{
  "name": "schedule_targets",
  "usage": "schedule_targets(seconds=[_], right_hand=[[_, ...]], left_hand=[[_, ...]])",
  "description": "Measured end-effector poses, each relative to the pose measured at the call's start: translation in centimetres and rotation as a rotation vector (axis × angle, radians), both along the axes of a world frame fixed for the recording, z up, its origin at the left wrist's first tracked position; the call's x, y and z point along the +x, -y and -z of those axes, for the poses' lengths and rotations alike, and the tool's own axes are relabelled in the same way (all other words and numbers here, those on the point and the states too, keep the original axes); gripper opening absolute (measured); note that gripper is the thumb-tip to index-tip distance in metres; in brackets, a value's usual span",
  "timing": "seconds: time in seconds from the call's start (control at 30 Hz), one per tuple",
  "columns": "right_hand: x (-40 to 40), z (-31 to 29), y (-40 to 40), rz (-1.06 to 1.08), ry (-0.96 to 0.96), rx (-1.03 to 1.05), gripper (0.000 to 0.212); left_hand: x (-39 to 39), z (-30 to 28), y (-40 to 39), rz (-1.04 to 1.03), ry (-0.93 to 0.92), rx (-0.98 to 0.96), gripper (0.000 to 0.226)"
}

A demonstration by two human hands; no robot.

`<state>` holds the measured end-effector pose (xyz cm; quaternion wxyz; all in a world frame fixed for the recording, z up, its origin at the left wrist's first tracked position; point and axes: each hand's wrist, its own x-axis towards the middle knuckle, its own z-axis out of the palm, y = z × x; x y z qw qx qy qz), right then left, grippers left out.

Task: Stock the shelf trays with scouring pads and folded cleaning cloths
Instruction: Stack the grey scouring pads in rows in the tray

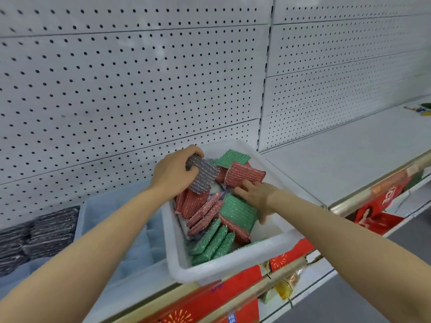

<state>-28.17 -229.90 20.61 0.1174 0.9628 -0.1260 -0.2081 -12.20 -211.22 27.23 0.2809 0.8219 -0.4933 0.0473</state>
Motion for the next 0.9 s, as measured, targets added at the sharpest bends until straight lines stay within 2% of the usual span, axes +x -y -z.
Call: schedule_targets(seconds=[0.13,0.27,0.37,0.47,0.5,0.63,0.73,0.8,0.9], right_hand=[[0.2,0.9,0.3,-0.065,-0.033,-0.028,0.129],[0.6,1.4,0.2,-0.116,0.003,-0.079,0.117],[1.0,1.3,0.7,-0.047,0.137,0.064,0.092],[0.4,-0.4,1.5,0.032,0.207,0.166,0.049],[0.0,-1.2,1.8,0.026,0.23,0.173,0.042],[-2.1,-5.0,2.5,-0.041,0.374,0.098,0.034],[-2.6,-8.0,1.5,-0.022,0.385,0.072,0.033],[-2.7,-9.6,0.4,0.046,0.399,0.075,0.032],[-2.8,-11.4,-0.9,0.111,0.482,0.109,0.034]], left_hand=[[-0.2,0.3,-0.9,-0.005,-0.023,-0.002,0.033],[-0.3,0.7,-1.9,0.0,-0.049,-0.012,0.034],[-0.1,0.5,-2.6,-0.003,-0.103,-0.039,0.034],[0.0,-0.2,-3.5,-0.027,-0.201,-0.102,0.033],[0.3,-0.4,-3.9,-0.031,-0.248,-0.128,0.032],[1.7,-1.3,-5.7,0.006,-0.46,-0.271,0.033],[2.2,-2.4,-7.5,0.072,-0.601,-0.326,0.035],[2.4,-3.2,-9.1,0.099,-0.644,-0.324,0.04],[3.5,-4.3,-12.3,0.072,-0.648,-0.324,0.034]])
